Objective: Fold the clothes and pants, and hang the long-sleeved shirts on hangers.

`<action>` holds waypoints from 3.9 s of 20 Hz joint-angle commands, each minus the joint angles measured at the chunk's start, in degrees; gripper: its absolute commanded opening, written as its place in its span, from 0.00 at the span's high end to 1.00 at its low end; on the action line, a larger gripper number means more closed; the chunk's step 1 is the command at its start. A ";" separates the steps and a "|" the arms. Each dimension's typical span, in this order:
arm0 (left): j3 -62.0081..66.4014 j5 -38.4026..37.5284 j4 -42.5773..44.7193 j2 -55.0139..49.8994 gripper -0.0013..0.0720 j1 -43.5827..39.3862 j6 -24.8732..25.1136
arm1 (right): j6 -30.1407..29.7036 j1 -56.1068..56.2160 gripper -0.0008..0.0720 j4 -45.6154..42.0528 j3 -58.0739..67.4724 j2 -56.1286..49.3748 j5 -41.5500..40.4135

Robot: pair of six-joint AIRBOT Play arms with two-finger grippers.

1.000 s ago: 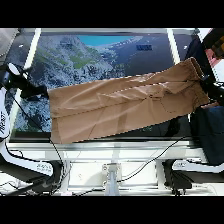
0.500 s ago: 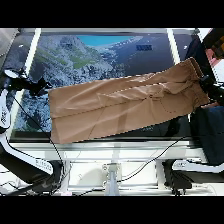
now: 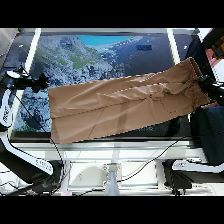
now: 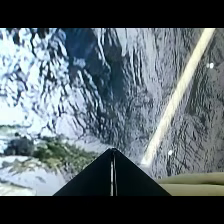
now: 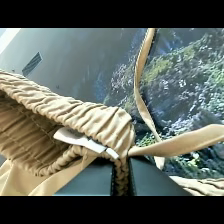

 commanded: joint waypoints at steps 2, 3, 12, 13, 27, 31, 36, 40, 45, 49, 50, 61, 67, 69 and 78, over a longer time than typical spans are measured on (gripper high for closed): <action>0.07 1.90 -0.70 0.00 0.96 -0.09 1.51 | 0.02 0.70 0.94 1.44 0.00 0.00 -0.24; 0.07 1.27 -0.31 0.00 0.95 0.11 2.05 | -0.02 1.20 0.94 1.27 0.00 0.00 -0.48; 0.09 -10.60 -0.13 0.66 0.17 6.12 4.15 | -0.02 3.23 0.94 1.05 0.00 -0.02 -2.80; 0.09 -12.57 -0.17 0.52 0.17 6.19 5.20 | 0.00 3.26 0.94 1.05 0.00 -0.02 -2.78; 0.07 -10.62 -10.47 -5.64 0.96 3.67 5.49 | 0.00 3.26 0.94 1.09 0.00 0.00 -2.93; 0.07 -4.07 -10.43 -4.17 0.96 4.44 5.51 | 0.07 3.23 0.94 1.36 0.00 0.00 -7.06; 0.07 7.04 -10.51 -2.45 0.96 4.17 5.46 | 0.28 5.20 0.94 2.93 0.00 -0.13 -12.57; 0.11 16.68 -10.86 -2.45 0.96 1.03 5.51 | 7.19 11.04 0.94 6.58 0.02 -2.58 -25.05; 2.49 28.85 -7.65 -2.45 0.96 -2.69 5.53 | 19.93 13.20 0.94 7.98 1.55 -6.51 -34.60; 4.57 34.21 -6.54 -2.47 0.96 -3.61 5.51 | 28.00 13.20 0.94 9.33 6.64 -8.76 -36.28; 4.55 33.86 -6.51 -2.67 0.96 -3.69 5.51 | 29.64 13.18 0.94 9.35 7.50 -9.46 -36.41; 4.57 32.83 -5.20 -5.03 0.70 -5.33 5.55 | 33.42 13.20 0.94 10.54 8.33 -14.36 -34.95; 4.57 31.87 -5.22 -4.90 0.29 -5.42 5.53 | 33.00 13.20 0.47 10.29 8.33 -14.32 -34.18; 4.57 27.91 -5.18 -4.46 0.29 -5.35 6.16 | 32.94 13.18 0.32 9.84 8.33 -14.05 -34.32; 4.57 3.08 -0.70 3.85 0.29 1.70 14.03 | 32.57 5.35 0.31 -7.93 8.35 -4.94 -27.78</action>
